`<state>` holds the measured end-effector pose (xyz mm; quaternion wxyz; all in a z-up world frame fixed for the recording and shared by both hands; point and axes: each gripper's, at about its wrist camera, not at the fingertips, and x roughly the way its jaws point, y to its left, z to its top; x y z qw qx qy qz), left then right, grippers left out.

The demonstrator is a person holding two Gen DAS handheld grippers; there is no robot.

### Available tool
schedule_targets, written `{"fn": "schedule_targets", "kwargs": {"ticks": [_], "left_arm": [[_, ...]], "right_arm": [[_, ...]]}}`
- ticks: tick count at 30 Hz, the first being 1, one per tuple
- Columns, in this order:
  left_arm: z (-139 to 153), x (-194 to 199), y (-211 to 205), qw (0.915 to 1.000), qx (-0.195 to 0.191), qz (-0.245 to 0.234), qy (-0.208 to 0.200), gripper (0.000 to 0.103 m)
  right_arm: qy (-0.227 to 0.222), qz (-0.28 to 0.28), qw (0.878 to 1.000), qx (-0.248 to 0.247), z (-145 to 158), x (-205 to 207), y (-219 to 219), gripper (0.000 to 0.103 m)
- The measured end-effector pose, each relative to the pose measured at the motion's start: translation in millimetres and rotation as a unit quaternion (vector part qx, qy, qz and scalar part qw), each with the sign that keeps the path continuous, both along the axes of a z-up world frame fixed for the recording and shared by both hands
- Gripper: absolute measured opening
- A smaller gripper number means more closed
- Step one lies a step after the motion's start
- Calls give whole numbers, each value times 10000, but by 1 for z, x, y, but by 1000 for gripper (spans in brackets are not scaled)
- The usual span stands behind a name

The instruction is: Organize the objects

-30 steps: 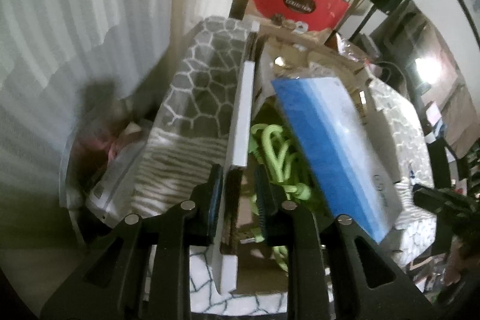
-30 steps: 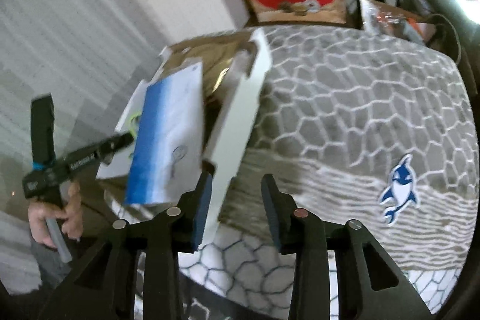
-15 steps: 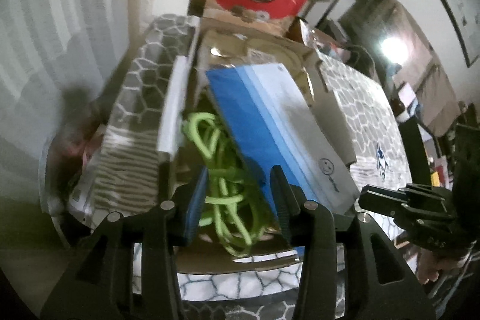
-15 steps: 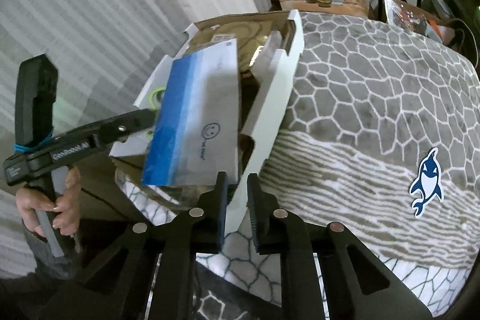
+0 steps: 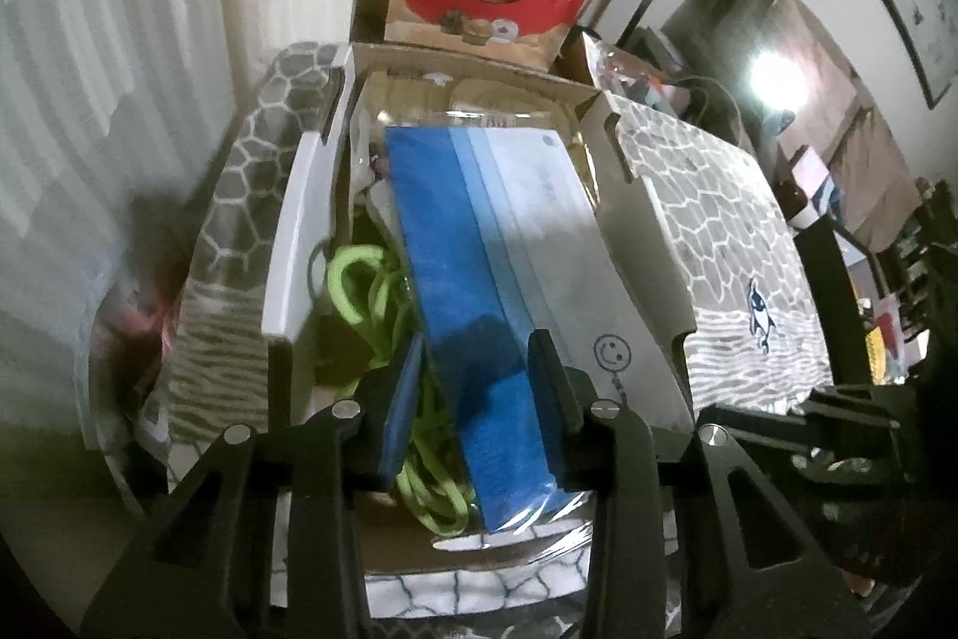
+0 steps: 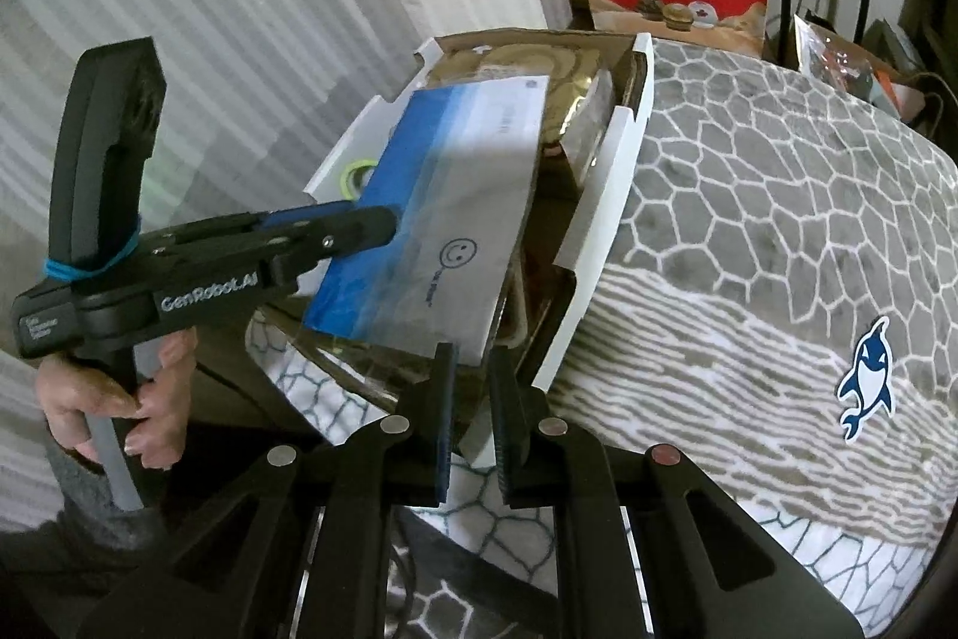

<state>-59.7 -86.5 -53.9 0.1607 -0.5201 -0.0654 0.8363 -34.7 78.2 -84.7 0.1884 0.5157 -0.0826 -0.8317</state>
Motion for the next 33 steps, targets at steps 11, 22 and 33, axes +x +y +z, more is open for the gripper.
{"fn": "schedule_targets", "kwargs": {"ticks": [11, 22, 33], "left_arm": [[3, -17, 22, 9995, -186, -226, 94, 32], [9, -11, -1, 9998, -36, 47, 174, 39], [3, -6, -53, 9961, -476, 679, 307, 50]], "right_arm": [[-39, -207, 9998, -20, -4, -10, 6, 10], [65, -375, 9992, -84, 11, 0, 32, 14], [187, -1332, 9895, 519, 14, -1, 98, 43]]}}
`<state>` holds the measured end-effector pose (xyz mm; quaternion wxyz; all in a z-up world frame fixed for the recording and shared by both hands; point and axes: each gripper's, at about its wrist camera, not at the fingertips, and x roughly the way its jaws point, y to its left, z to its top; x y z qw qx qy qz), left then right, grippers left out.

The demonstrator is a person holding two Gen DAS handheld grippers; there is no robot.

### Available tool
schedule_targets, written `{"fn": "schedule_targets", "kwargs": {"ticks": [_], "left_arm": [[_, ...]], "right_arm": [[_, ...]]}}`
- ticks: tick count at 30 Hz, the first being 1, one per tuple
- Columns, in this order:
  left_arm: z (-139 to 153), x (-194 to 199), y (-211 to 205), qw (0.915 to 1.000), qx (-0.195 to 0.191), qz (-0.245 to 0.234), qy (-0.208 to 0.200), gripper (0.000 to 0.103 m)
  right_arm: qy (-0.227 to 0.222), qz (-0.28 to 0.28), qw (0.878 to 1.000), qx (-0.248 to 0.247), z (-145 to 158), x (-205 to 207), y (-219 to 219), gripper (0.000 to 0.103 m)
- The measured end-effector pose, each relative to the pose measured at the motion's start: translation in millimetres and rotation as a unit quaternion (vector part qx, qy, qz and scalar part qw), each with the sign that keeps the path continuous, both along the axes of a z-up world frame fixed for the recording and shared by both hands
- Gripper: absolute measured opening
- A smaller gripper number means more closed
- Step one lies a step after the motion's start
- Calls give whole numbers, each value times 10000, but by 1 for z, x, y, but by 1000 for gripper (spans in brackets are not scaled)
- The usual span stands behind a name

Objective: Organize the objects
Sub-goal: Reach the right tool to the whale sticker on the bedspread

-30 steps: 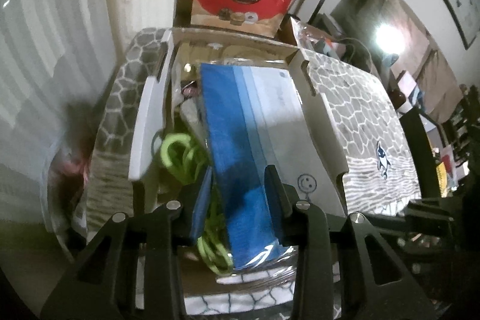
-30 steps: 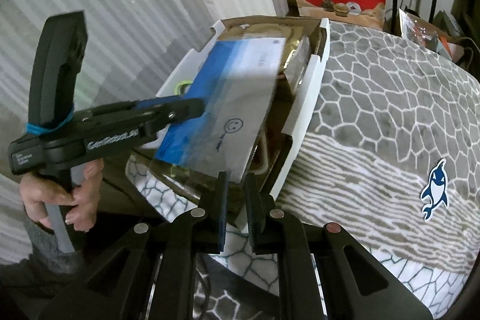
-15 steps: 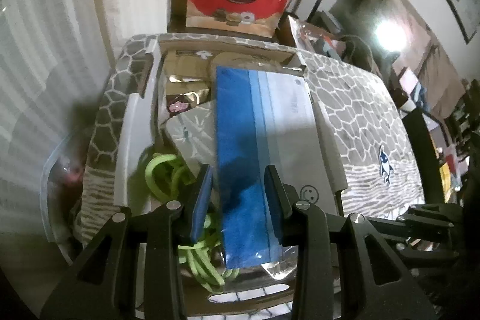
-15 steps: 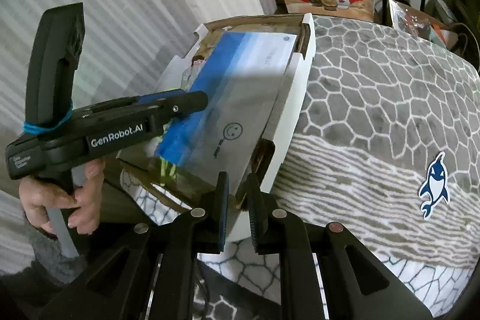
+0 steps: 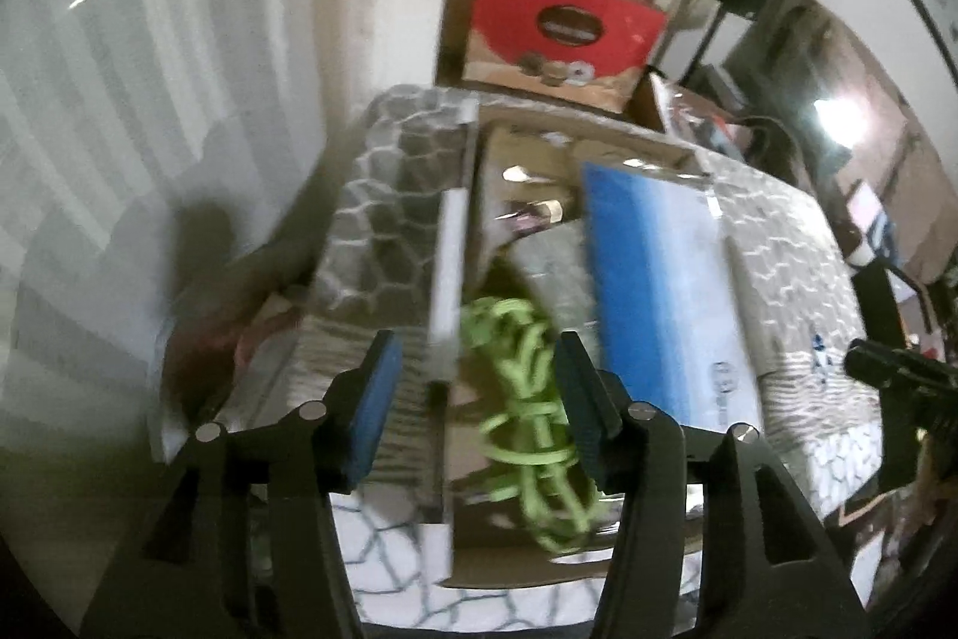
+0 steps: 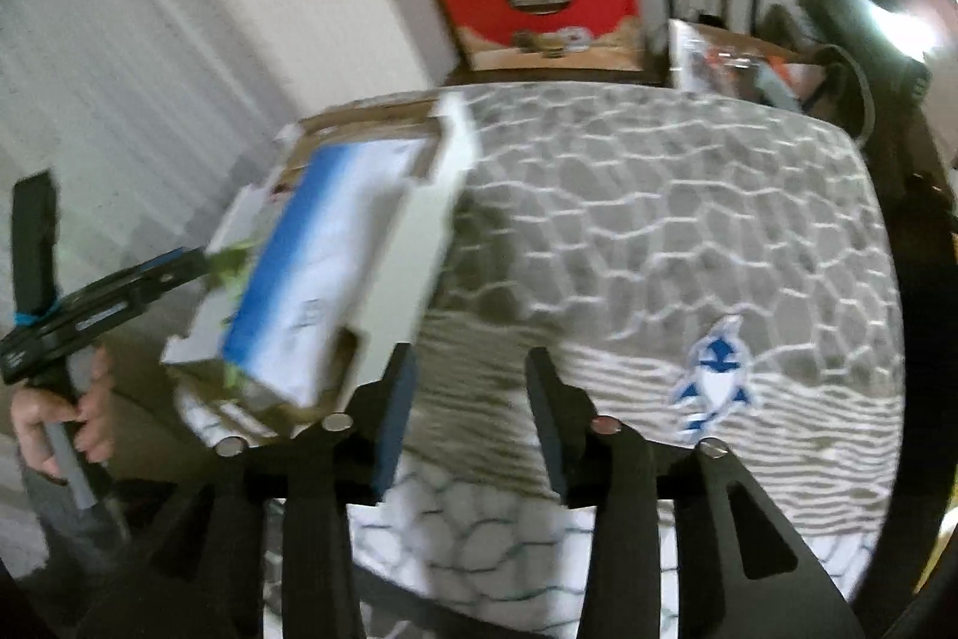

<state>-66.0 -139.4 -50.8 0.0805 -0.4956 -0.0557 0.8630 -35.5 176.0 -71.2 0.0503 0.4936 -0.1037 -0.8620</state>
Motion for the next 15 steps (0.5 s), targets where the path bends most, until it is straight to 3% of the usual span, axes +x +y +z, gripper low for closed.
{"fn": "schedule_targets", "kwargs": {"ticks": [7, 12, 15], "left_arm": [[-23, 2, -9, 9997, -54, 131, -187, 50], [-35, 3, -6, 9994, -55, 75, -319, 49], [-39, 2, -3, 9993, -70, 47, -357, 38]], "right_arm": [[-143, -672, 9976, 116, -16, 2, 49, 51], [-230, -1007, 9936, 459, -24, 1, 69, 56], [-270, -1111, 9918, 569, -30, 1, 76, 59]]}}
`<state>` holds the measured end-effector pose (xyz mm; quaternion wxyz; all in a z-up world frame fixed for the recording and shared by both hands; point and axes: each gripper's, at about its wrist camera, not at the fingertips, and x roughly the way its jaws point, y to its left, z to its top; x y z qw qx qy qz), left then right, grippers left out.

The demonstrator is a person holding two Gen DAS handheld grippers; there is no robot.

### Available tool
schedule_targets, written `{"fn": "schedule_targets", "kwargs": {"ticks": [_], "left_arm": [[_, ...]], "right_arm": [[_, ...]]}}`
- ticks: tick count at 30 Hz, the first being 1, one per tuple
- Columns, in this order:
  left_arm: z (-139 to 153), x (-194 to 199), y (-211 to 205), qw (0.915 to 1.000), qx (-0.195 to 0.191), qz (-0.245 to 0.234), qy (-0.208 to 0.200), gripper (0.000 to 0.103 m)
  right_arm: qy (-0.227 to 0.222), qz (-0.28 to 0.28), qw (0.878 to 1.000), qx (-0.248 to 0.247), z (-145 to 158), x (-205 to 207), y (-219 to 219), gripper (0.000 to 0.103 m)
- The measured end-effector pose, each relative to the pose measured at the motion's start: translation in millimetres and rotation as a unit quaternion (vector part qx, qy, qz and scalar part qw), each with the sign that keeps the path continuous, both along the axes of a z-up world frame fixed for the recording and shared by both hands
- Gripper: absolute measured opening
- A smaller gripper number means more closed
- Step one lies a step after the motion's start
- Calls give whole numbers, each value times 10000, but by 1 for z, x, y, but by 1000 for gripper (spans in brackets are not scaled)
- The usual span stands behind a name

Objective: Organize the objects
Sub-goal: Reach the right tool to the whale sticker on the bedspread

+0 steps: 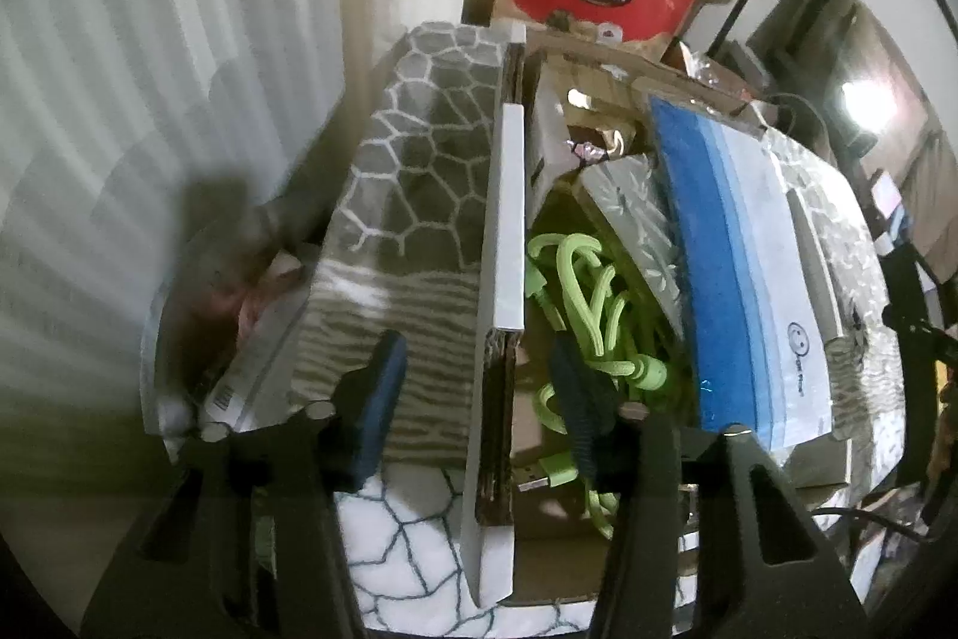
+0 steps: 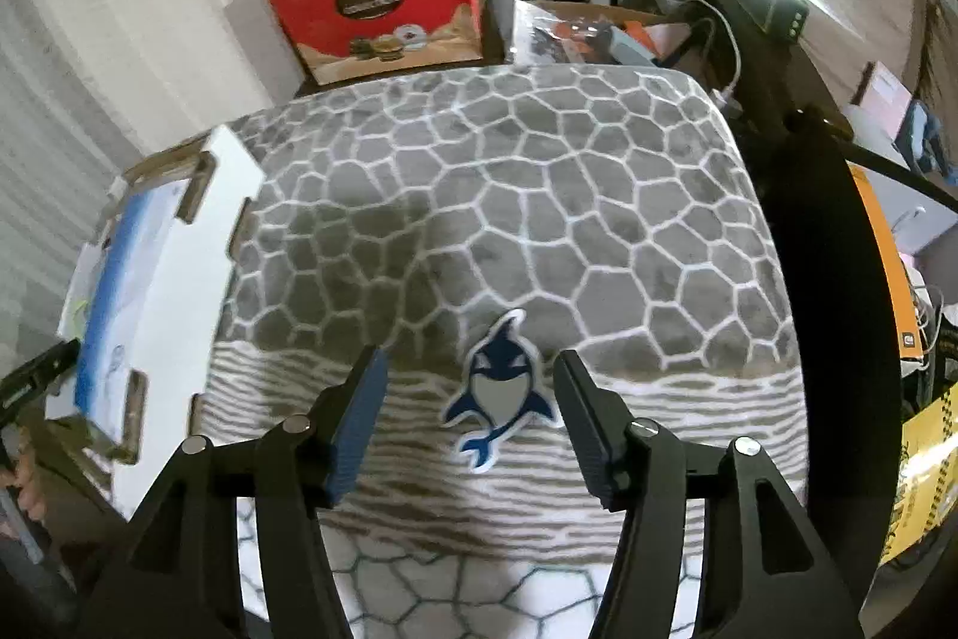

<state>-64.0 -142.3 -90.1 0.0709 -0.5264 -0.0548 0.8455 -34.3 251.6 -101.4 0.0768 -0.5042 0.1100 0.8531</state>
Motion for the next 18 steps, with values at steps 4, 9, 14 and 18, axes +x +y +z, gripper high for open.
{"fn": "schedule_targets", "kwargs": {"ticks": [4, 9, 14, 18], "left_arm": [[-5, -4, 2, 10000, -22, 11, -46, 28], [-16, -7, 4, 9999, -10, -13, -161, 17], [-20, -6, 11, 9998, -104, -69, -175, 11], [-21, -9, 8, 9998, -10, -63, -203, 11]], "right_arm": [[-105, -53, 9999, 97, -11, -5, 3, 60], [-247, 11, 9996, 156, -26, -9, 1, 63], [-386, 54, 9986, 351, -41, -16, -4, 68], [-371, 79, 9979, 528, -44, -17, -8, 68]]}}
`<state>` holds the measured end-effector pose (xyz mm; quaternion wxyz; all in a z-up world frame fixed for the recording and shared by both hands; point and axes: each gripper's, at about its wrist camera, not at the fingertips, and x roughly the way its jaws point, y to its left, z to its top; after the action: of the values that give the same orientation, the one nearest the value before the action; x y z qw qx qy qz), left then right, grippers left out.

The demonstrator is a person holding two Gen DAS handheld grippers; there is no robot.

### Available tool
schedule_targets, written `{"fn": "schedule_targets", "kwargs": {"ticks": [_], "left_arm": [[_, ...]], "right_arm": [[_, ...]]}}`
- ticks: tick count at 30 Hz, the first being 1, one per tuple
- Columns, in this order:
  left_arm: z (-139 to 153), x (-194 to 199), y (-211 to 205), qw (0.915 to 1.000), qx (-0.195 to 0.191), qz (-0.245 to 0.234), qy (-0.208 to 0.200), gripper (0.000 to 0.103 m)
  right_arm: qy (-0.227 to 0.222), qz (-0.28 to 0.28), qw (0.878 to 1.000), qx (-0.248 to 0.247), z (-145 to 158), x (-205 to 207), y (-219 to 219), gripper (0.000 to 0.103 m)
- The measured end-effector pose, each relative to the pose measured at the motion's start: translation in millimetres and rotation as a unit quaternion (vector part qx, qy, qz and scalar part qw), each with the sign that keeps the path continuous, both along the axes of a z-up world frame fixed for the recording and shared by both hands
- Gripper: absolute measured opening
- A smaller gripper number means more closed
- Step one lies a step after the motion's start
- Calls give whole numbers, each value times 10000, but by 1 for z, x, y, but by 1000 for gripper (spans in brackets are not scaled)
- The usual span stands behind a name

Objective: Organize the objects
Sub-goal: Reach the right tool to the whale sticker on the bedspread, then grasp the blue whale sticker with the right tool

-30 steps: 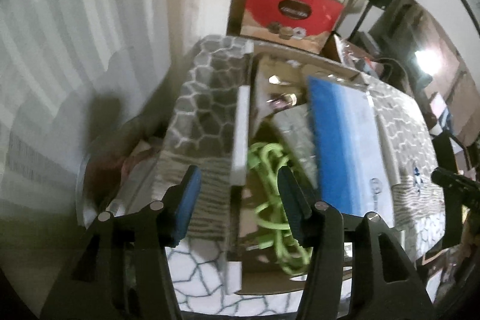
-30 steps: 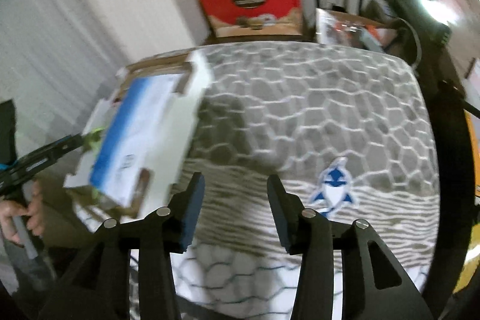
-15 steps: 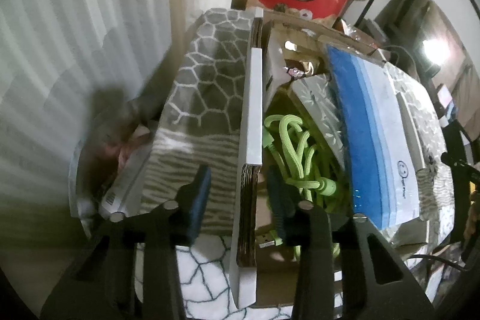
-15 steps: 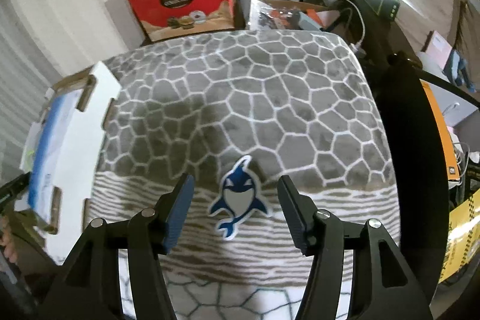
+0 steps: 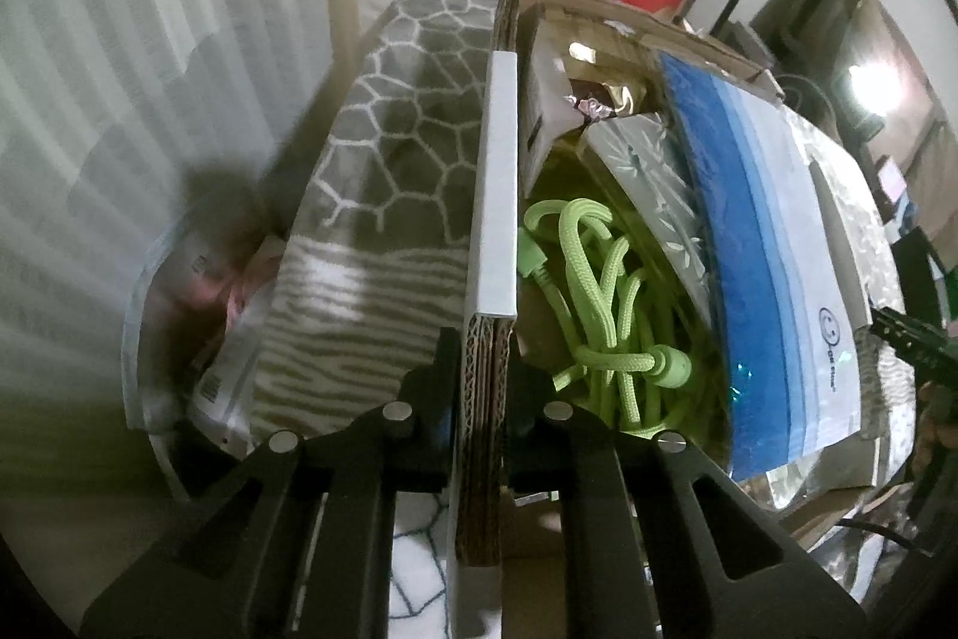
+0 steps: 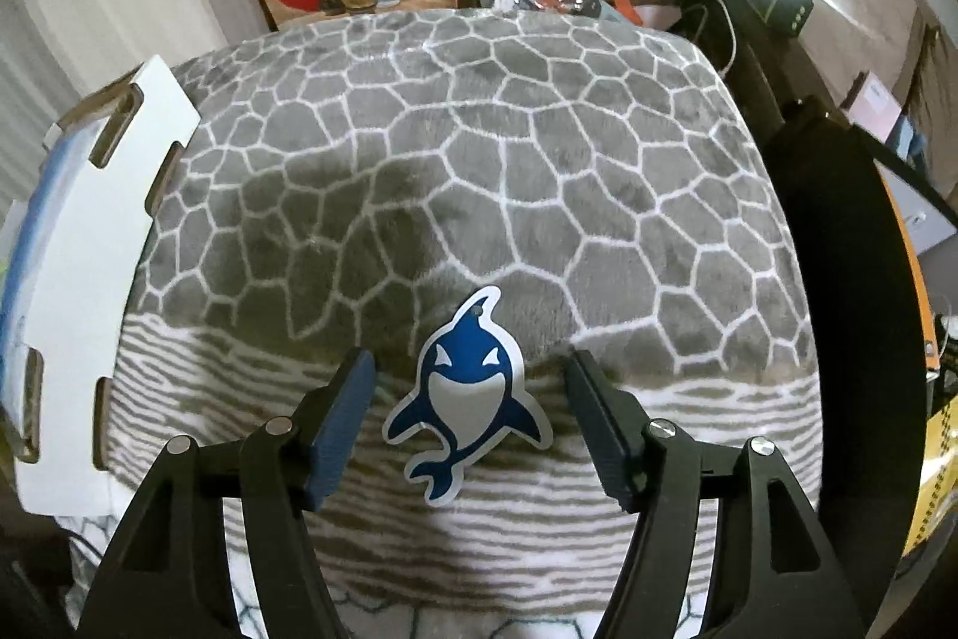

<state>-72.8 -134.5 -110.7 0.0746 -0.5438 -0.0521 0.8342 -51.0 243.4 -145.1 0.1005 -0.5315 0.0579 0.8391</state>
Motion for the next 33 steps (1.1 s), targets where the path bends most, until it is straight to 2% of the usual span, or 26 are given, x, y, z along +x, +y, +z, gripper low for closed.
{"fn": "schedule_targets", "kwargs": {"ticks": [3, 6, 7, 15, 21, 27, 33], "left_arm": [[0, 0, -1, 10000, -3, 10, 2, 11], [0, -1, -4, 10000, 28, 32, -4, 11], [0, -1, -4, 10000, 28, 33, -6, 11], [-1, -2, -4, 10000, 29, 34, -11, 11], [-1, -2, -4, 10000, 23, 38, -11, 11], [-1, -2, -4, 10000, 34, 40, -12, 11], [-1, -3, -4, 10000, 25, 42, -10, 11]], "right_arm": [[5, 4, 10000, 55, 0, 0, 0, 65], [39, 62, 9999, 82, 2, 1, -3, 46], [33, 92, 9999, 82, 3, 0, -4, 35], [73, 146, 9997, 168, 7, 2, -11, 35], [227, 265, 9991, 219, 23, 3, -22, 35], [465, 506, 9976, 118, 48, 2, -40, 35], [733, 1074, 9914, 170, 78, -6, -83, 35]]}}
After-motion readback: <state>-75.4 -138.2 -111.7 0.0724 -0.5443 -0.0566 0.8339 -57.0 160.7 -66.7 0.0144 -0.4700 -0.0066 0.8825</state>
